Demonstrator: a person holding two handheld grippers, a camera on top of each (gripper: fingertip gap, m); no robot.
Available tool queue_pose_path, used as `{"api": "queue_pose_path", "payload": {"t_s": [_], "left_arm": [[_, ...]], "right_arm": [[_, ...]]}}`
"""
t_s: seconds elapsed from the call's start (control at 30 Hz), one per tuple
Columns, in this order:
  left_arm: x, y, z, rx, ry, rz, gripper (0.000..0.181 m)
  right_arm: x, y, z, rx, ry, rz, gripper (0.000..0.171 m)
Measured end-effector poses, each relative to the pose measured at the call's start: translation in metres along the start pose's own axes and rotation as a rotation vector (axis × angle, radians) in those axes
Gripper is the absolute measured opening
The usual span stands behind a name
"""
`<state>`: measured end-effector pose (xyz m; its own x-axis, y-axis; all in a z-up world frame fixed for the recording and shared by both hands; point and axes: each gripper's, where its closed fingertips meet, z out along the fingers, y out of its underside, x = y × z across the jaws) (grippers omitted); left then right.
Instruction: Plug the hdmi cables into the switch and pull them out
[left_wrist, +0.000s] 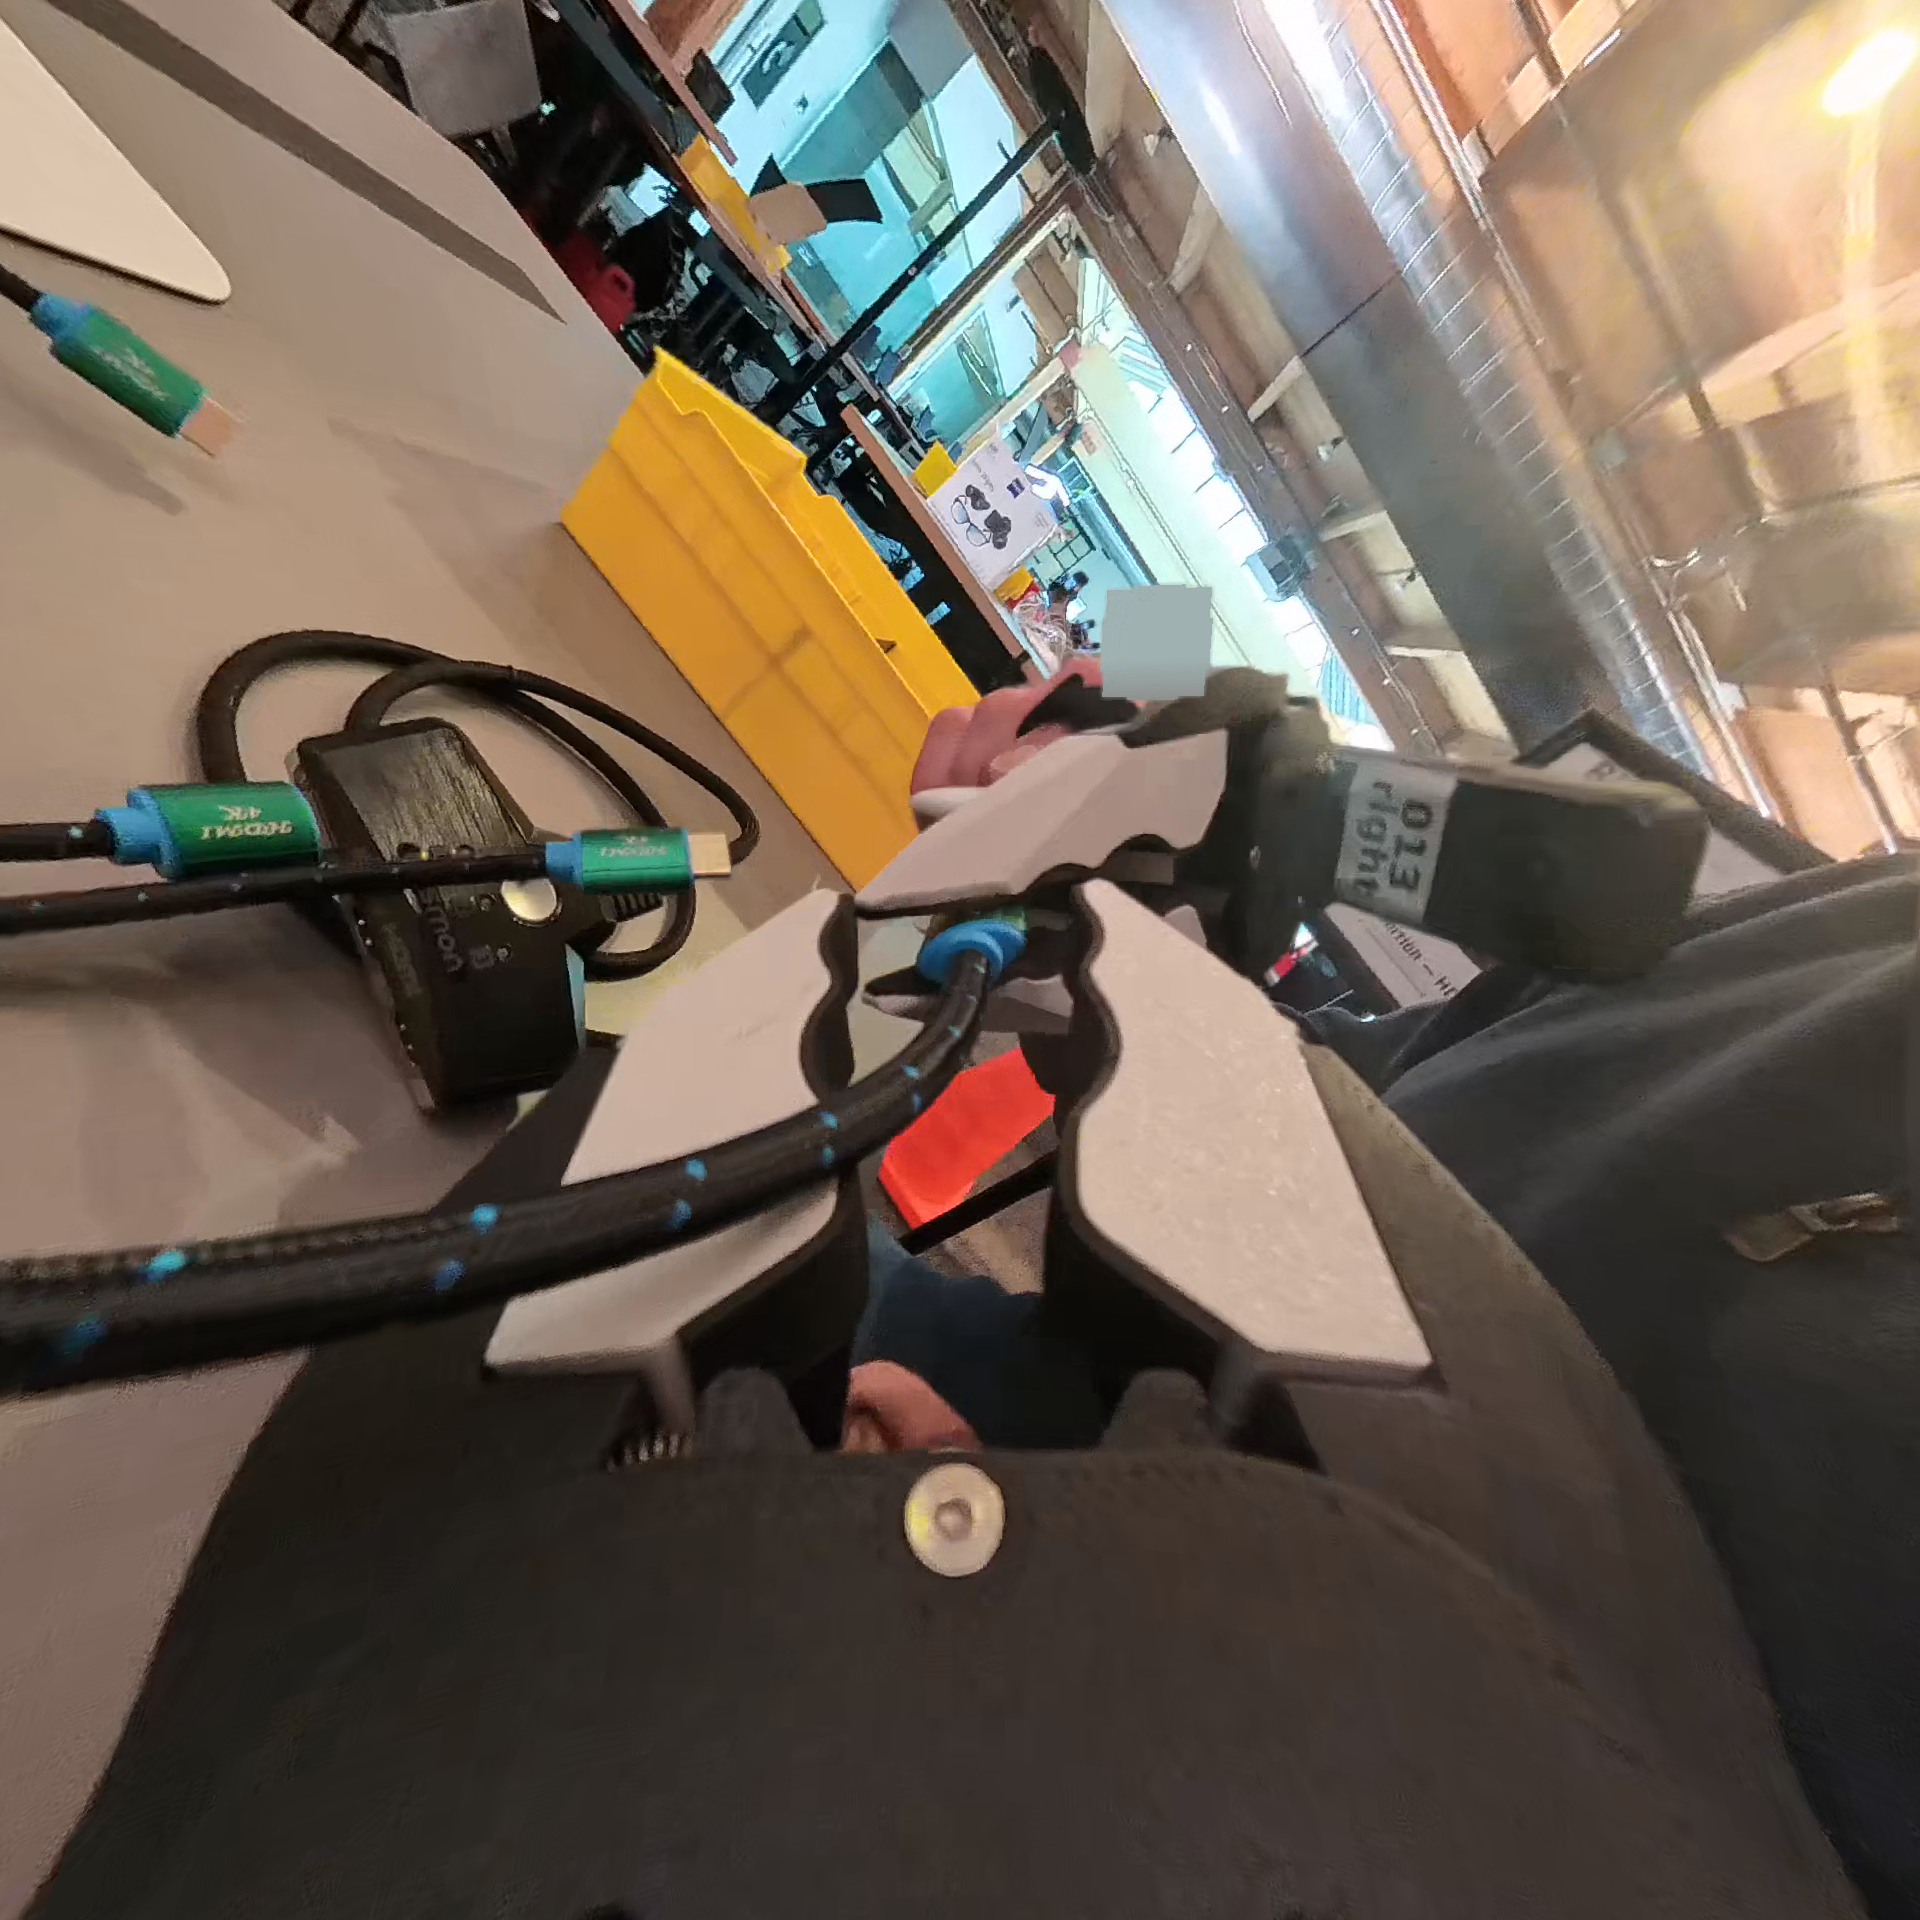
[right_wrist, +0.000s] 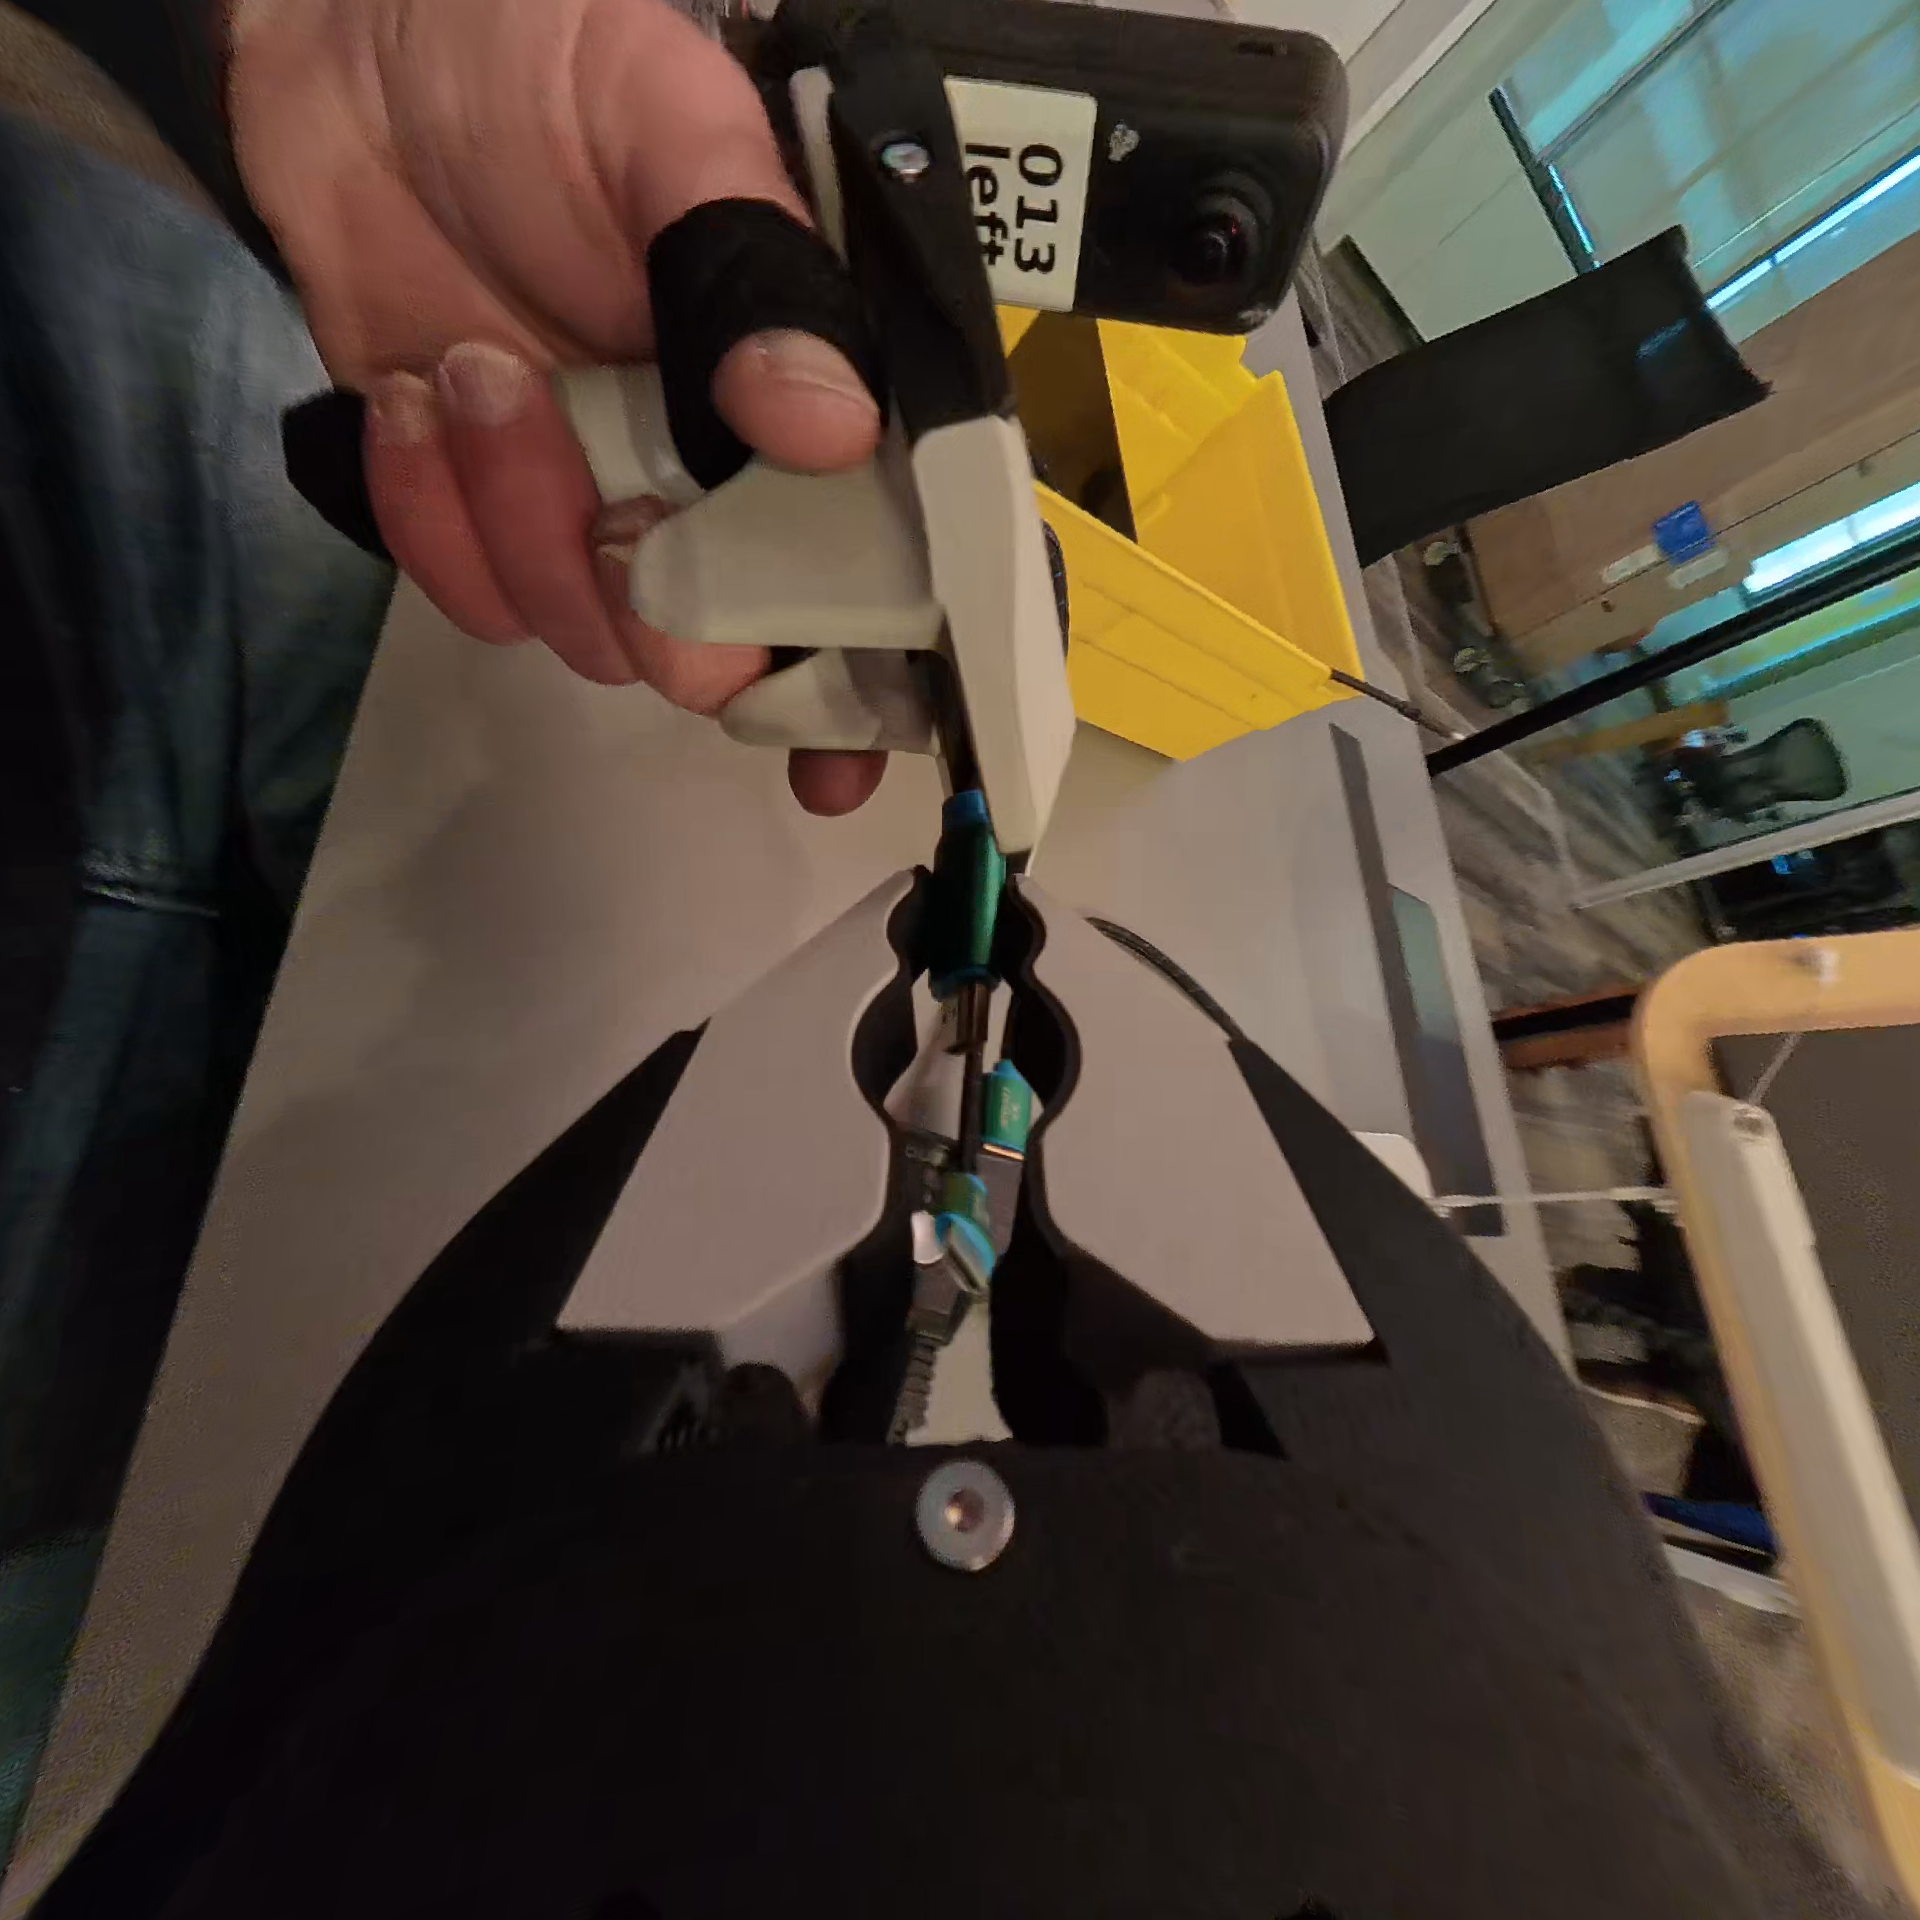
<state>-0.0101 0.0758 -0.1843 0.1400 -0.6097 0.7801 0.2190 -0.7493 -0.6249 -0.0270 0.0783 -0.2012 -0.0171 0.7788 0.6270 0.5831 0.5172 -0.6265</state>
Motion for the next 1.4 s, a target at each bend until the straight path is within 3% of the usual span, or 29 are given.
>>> {"api": "queue_pose_path", "payload": {"t_s": [0.2, 0.4, 0.47, 0.53, 0.67, 0.87, 0.97, 1.07, 1.2, 1.4], "left_arm": [[0.002, 0.001, 0.0, -0.004, 0.051, -0.071, 0.027], [0.003, 0.002, 0.0, -0.012, 0.031, -0.023, 0.019], [0.0, 0.002, -0.001, -0.009, 0.002, 0.008, 0.019], [-0.001, 0.0, -0.002, 0.006, -0.001, 0.023, 0.019], [0.001, -0.002, -0.003, 0.006, -0.034, 0.165, 0.019], [0.011, -0.003, -0.002, 0.007, -0.062, 0.391, 0.019], [0.017, 0.001, 0.0, -0.011, -0.056, 0.477, 0.02], [0.018, 0.004, 0.001, -0.023, -0.052, 0.517, 0.019], [0.02, 0.005, 0.002, -0.027, -0.044, 0.553, 0.019], [0.021, 0.004, 0.002, -0.034, -0.002, 0.471, 0.02]], "right_arm": [[0.004, -0.001, -0.002, -0.055, 0.074, -0.132, 0.01], [0.006, 0.001, -0.001, -0.041, 0.079, -0.107, 0.01], [0.01, 0.004, -0.003, -0.037, 0.074, -0.051, 0.026], [0.012, 0.008, -0.007, -0.027, 0.053, 0.0, 0.03], [0.003, 0.015, -0.013, 0.016, -0.075, 0.187, 0.032], [-0.006, 0.002, -0.021, 0.247, -0.351, 0.71, 0.035], [-0.003, -0.011, -0.029, 0.384, -0.418, 0.809, 0.018], [-0.003, -0.014, -0.032, 0.425, -0.485, 0.88, 0.019], [-0.003, -0.016, -0.034, 0.46, -0.511, 0.909, 0.019], [-0.002, -0.016, -0.034, 0.407, -0.388, 0.711, 0.018]]}}
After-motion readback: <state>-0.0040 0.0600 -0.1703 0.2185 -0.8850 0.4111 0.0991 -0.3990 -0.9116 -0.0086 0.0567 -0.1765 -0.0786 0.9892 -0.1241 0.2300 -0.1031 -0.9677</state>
